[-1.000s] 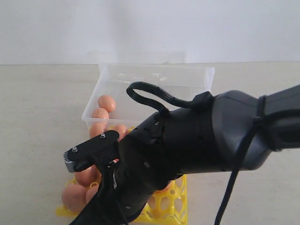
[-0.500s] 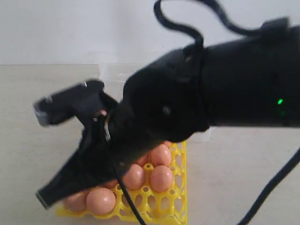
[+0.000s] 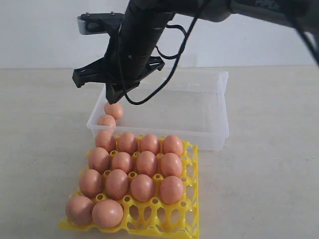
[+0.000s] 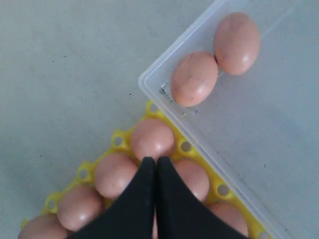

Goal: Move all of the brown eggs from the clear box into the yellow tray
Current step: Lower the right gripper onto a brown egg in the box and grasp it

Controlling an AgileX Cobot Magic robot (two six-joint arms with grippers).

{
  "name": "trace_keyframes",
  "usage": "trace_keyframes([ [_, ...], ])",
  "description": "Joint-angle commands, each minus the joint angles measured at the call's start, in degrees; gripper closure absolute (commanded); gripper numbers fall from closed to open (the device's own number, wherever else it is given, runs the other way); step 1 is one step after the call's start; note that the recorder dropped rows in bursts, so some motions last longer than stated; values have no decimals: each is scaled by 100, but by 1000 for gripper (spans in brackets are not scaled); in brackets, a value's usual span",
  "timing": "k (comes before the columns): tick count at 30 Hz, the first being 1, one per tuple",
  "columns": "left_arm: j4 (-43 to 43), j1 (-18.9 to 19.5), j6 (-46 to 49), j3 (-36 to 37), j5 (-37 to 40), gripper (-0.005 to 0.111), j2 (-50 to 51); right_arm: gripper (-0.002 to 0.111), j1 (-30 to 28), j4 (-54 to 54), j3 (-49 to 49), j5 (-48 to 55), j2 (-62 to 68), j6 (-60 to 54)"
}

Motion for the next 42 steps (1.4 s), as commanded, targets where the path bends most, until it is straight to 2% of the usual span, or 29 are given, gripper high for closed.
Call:
trace_keyframes([
  [1, 11, -51, -26, -4, -5, 85, -11, 109, -8, -267, -899, 305, 267, -74],
  [9, 11, -51, -26, -4, -5, 85, -11, 109, -35, -735, -1339, 426, 653, 168],
  [12, 11, -51, -26, -4, -5, 85, -11, 109, -167, -436, -1339, 819, 859, 190],
  [19, 11, -51, -26, -4, -5, 85, -11, 109, -305, -152, -1339, 819, 1042, 154],
  [22, 11, -51, -26, -4, -5, 85, -11, 108, -295, -152, -1339, 405, 1042, 126],
  [25, 11, -51, -26, -4, -5, 85, -11, 97, -295, -152, -1339, -154, 1042, -23],
  [29, 11, -51, -26, -4, -5, 85, -11, 66, -295, -152, -1339, -842, 1089, -62],
  [31, 11, -51, -26, -4, -5, 85, -11, 55, -284, -152, -1339, -1108, 1171, -62],
  [33, 11, -51, -26, -4, -5, 85, -11, 52, -283, -166, -1339, -1251, 1286, -62],
  [42, 11, -51, -26, -4, -5, 85, -11, 52, -283, -686, -1339, -2016, 1929, 43],
])
